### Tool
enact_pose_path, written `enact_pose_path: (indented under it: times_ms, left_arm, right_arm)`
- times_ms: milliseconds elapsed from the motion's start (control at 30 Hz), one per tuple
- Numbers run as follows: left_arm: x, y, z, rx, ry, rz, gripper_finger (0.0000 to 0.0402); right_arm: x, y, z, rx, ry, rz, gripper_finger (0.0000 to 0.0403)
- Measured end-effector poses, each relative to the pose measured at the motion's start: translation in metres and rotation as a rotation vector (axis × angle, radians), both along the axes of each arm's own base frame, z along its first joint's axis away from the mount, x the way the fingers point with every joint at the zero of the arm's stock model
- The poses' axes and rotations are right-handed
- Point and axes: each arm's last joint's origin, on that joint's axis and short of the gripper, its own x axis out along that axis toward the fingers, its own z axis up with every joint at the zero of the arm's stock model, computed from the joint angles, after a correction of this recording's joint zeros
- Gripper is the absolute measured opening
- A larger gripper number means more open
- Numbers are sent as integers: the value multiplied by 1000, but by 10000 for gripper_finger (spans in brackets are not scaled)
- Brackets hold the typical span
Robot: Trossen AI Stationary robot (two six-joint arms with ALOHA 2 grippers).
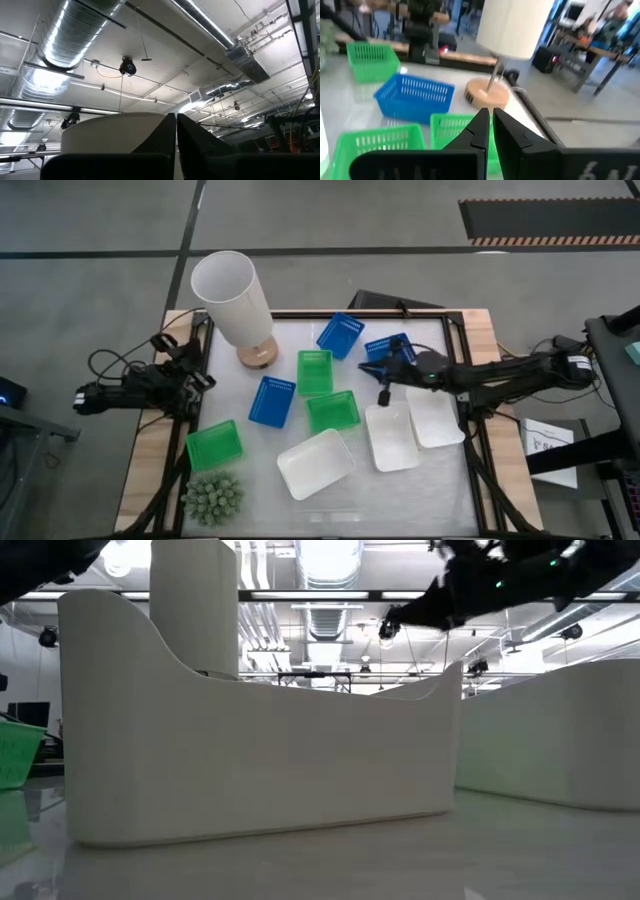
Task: Stack baskets by color
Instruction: Stack the top green bin on top of the bottom right green bin
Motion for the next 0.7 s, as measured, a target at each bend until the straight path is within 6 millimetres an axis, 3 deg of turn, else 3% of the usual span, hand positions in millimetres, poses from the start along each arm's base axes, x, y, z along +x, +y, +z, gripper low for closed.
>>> enact_pose_path:
  times_ms: [333, 700]
  left_arm:
    - [8, 0, -3, -1, 61, -2, 0]
    - [15, 0, -6, -2, 112, -3, 0]
  right_arm:
    - [56, 0, 0, -8, 72, 23, 18]
    - [102, -2, 6, -57, 308, 106, 18]
